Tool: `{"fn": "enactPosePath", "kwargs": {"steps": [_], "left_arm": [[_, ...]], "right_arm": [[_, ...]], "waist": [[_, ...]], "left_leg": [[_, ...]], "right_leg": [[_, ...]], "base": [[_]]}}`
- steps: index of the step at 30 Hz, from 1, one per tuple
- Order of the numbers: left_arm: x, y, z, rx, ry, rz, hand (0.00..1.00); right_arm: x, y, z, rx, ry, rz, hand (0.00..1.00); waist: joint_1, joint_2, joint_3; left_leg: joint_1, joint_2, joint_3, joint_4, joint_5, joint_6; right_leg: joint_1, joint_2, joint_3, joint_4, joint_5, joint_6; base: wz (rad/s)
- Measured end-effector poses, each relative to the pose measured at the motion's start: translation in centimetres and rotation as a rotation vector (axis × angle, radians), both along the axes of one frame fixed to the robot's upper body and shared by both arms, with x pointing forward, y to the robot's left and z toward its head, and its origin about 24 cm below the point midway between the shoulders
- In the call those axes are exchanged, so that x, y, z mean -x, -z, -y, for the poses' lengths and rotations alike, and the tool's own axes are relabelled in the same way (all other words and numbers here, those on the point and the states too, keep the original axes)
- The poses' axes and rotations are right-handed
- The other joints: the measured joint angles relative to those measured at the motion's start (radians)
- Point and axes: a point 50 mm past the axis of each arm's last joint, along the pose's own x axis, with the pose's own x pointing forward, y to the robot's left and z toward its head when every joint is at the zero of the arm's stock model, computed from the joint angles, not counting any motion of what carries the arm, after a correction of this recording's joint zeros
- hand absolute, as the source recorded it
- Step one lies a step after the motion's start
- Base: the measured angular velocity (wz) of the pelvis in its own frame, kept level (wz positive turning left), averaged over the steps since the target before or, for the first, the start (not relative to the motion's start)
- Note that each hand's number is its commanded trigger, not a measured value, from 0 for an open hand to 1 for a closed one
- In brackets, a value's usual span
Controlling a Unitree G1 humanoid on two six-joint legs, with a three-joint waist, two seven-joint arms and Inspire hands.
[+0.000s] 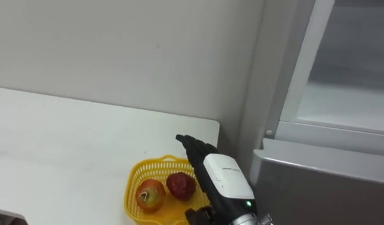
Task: Retrieve from the upper fridge
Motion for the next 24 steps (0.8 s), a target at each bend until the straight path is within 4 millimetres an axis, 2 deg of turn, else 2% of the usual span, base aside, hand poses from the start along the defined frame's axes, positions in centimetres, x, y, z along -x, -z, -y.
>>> {"fn": "enactPosePath", "kwargs": {"steps": [5,8,11,14,16,20,24], "left_arm": [[0.0,0.0,0.0,-0.01,0.002,0.007,0.0],[0.3,0.0,0.0,-0.02,0.0,0.006,0.0],[0.2,0.1,0.1,-0.023,-0.002,0.012,0.0],[0.2,0.1,0.4,-0.032,0.015,0.015,0.0],[0.5,0.3,0.7,-0.034,0.021,-0.007,0.0],[0.6,0.5,1.1,-0.024,0.019,-0.021,0.0],[0.6,0.5,1.2,-0.021,0.018,-0.023,0.0]], "right_arm": [[0.3,-1.2,-0.7,-0.07,-0.04,0.049,0.0],[0.9,-1.7,-1.3,-0.123,-0.052,0.062,0.0],[1.9,-1.5,-1.3,-0.151,-0.053,0.058,0.0],[2.9,-1.0,-1.1,-0.212,-0.049,0.024,0.0],[3.4,-0.5,-1.2,-0.241,-0.04,-0.003,0.0],[3.5,-0.6,-1.7,-0.284,-0.046,-0.008,0.0],[3.8,-0.8,-1.9,-0.319,-0.055,-0.008,0.0]], "waist": [[-0.027,0.013,0.0064],[-0.04,0.015,0.007],[-0.042,0.012,0.0043],[-0.058,0.014,0.0037],[-0.074,0.025,-0.0012],[-0.099,0.046,-0.0004],[-0.113,0.06,-0.0055]], "left_leg": [[0.01,0.005,0.024,-0.009,0.0,0.0],[0.017,0.008,0.034,-0.016,0.0,-0.001],[0.021,0.01,0.05,-0.019,0.0,0.0],[0.021,0.01,0.052,-0.019,-0.001,0.001],[0.022,0.01,0.056,-0.019,-0.001,0.002],[0.03,0.01,0.063,-0.021,-0.002,0.003],[0.032,0.011,0.073,-0.022,-0.002,0.003]], "right_leg": [[0.002,0.008,0.031,0.0,0.002,-0.002],[0.0,0.013,0.05,0.0,0.005,-0.004],[-0.003,0.014,0.062,0.0,0.008,-0.003],[-0.005,0.014,0.067,0.0,0.011,-0.001],[-0.007,0.014,0.072,0.0,0.014,0.0],[-0.005,0.014,0.081,0.002,0.015,0.001],[-0.006,0.015,0.089,0.003,0.016,0.001]], "base": [[-0.11],[-0.15],[-0.13],[-0.06],[-0.08],[-0.07],[-0.05]]}}
